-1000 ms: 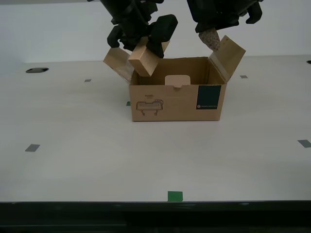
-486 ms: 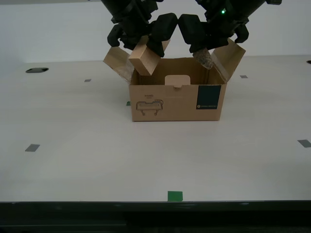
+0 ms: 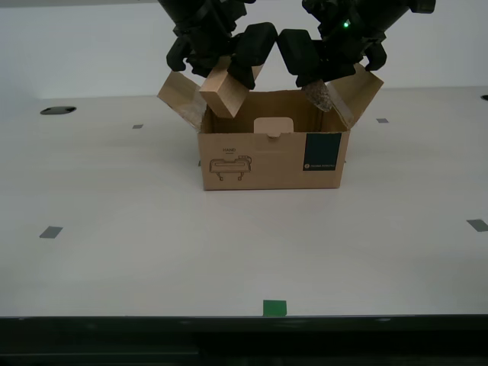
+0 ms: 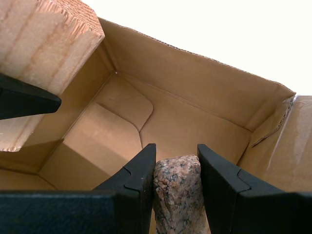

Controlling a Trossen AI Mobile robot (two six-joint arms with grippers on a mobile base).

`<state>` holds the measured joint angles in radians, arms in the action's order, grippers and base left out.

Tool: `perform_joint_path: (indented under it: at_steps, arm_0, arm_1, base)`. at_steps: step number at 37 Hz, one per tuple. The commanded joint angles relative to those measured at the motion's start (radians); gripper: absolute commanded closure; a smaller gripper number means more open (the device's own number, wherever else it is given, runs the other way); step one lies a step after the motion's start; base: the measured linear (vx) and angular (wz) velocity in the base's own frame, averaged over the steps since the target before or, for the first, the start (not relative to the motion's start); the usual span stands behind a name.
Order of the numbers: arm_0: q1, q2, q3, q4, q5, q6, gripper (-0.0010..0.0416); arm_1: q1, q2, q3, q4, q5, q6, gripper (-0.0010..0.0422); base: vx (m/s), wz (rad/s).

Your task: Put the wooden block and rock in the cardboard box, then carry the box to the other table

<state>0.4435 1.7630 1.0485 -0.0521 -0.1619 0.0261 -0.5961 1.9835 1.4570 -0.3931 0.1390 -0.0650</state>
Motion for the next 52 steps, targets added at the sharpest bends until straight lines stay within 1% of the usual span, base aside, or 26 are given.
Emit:
perform_joint_path:
  at_steps: [1,21,25,31,34,40,43,47,52]
  arm_0:
    - [0.001,-0.001,0.001,0.006,-0.005,0.0,0.0406]
    - [0.001,-0.016,0.001,-0.01,-0.005,0.001,0.04]
    - [0.001,-0.016,0.001,-0.018,-0.005,0.001,0.0381]
    - [0.001,-0.016,0.001,-0.031,-0.005,0.001,0.0332]
    - [0.001,-0.016,0.001,-0.034,-0.005,0.001,0.0302]
    - [0.001,-0.016,0.001,-0.035,-0.005,0.001,0.0251]
    - [0.001,-0.016,0.001,-0.037,-0.005,0.002,0.0221]
    - [0.001,-0.016,0.001,-0.04,-0.005,0.002,0.0176]
    - [0.001,-0.016,0.001,-0.047,-0.005,0.002,0.0111]
  arm_1:
    - [-0.001,-0.002,0.002,0.006,0.001,-0.001,0.0412]
    - [-0.001,-0.002,0.002,0.007,0.009,-0.021,0.0412]
    - [-0.001,-0.002,0.002,0.007,0.009,-0.022,0.0412]
    - [-0.001,-0.002,0.002,0.007,0.013,-0.032,0.0405]
    - [-0.001,-0.002,0.002,0.007,0.035,-0.035,0.0378]
    - [-0.001,-0.002,0.002,0.006,0.035,-0.057,0.0309]
    - [-0.001,-0.002,0.002,0.006,0.035,-0.06,0.0272]
    - [-0.001,-0.002,0.002,0.006,0.035,-0.062,0.0224]
    - [-0.001,-0.002,0.002,0.006,0.035,-0.085,0.0165]
  base:
    - [0.0,0.0]
    - [0.0,0.0]
    - [0.0,0.0]
    - [0.0,0.0]
    - [0.0,0.0]
    - [0.0,0.0]
    - [0.0,0.0]
    - [0.0,0.0]
    - [0.0,0.0]
